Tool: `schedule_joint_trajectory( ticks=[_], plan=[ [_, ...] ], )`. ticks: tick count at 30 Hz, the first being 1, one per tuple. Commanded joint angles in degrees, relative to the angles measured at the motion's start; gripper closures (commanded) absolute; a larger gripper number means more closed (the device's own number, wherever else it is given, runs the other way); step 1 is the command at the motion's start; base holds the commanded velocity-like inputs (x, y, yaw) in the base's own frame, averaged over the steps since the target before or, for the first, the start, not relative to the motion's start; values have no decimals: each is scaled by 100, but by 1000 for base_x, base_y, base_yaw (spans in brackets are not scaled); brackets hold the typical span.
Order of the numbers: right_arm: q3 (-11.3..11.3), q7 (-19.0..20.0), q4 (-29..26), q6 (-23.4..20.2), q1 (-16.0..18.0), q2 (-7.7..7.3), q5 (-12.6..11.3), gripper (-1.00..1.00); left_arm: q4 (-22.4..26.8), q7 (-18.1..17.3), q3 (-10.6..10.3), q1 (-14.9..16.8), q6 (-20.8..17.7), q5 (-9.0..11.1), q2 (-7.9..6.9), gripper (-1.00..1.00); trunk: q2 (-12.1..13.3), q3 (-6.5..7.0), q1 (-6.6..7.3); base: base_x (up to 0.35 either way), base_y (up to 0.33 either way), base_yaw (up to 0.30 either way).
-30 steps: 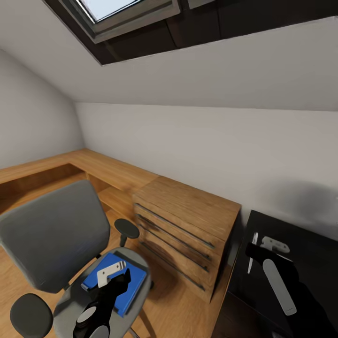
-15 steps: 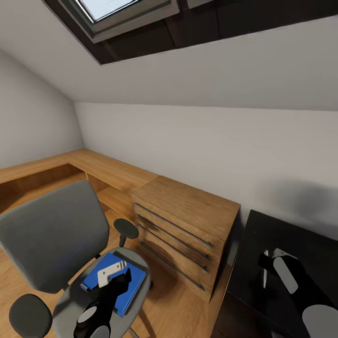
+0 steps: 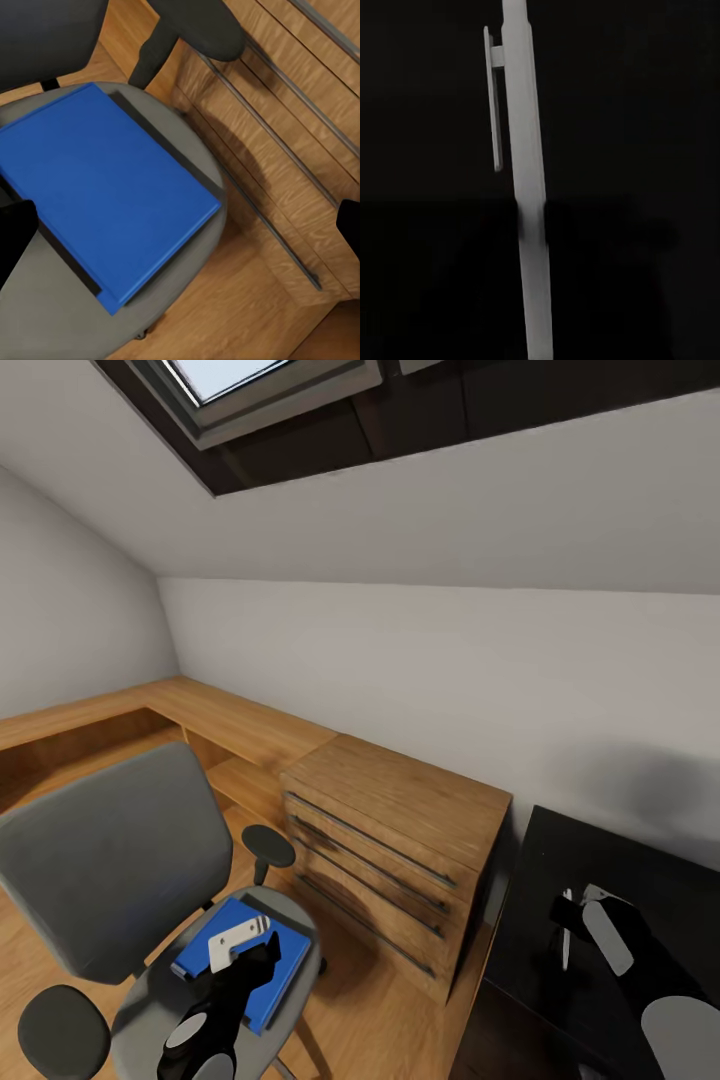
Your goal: In the bedroom, organize the workspace by keeping the computer under the desk, ensuring the monitor is on the desk, placing the keyboard on the desk next to the monitor, placing the mouse on the desk next to the keyboard, moving the folder from the swivel chair onto the desk next to the mouse, stacking the notebook on top of the folder with the pen on top of the notebook, and positioning the swivel chair next to the desk.
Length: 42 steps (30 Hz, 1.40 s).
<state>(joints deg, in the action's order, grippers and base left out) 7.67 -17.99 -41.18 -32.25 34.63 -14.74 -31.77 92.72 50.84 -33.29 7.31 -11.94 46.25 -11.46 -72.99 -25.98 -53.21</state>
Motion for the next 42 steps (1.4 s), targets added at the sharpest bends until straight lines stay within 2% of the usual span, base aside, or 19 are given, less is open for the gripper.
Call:
schedule_joint_trajectory(
  ticks=[1,12,13,22,42],
  plan=[
    [-2,-73,332,-27,-1,-2,0,100,9,37,-11,8,-28,15,-5,-100,-3,-8,-1,0,0,0],
    [-10,-67,324,-37,-1,-2,13,100,9,32,5,8,-28,15,-13,-100,-3,-8,-1,0,0,0],
    [-10,-66,323,-40,0,-2,13,-100,9,32,6,8,-28,15,-13,-100,-3,-8,-1,0,0,0],
    [-15,-57,309,-49,0,-2,11,-100,8,31,7,8,-28,15,-14,-100,-3,-8,-1,0,0,0],
    [-28,-59,189,-43,0,6,5,-100,8,31,7,8,-31,15,-18,-100,799,352,438,0,0,0]
  ],
)
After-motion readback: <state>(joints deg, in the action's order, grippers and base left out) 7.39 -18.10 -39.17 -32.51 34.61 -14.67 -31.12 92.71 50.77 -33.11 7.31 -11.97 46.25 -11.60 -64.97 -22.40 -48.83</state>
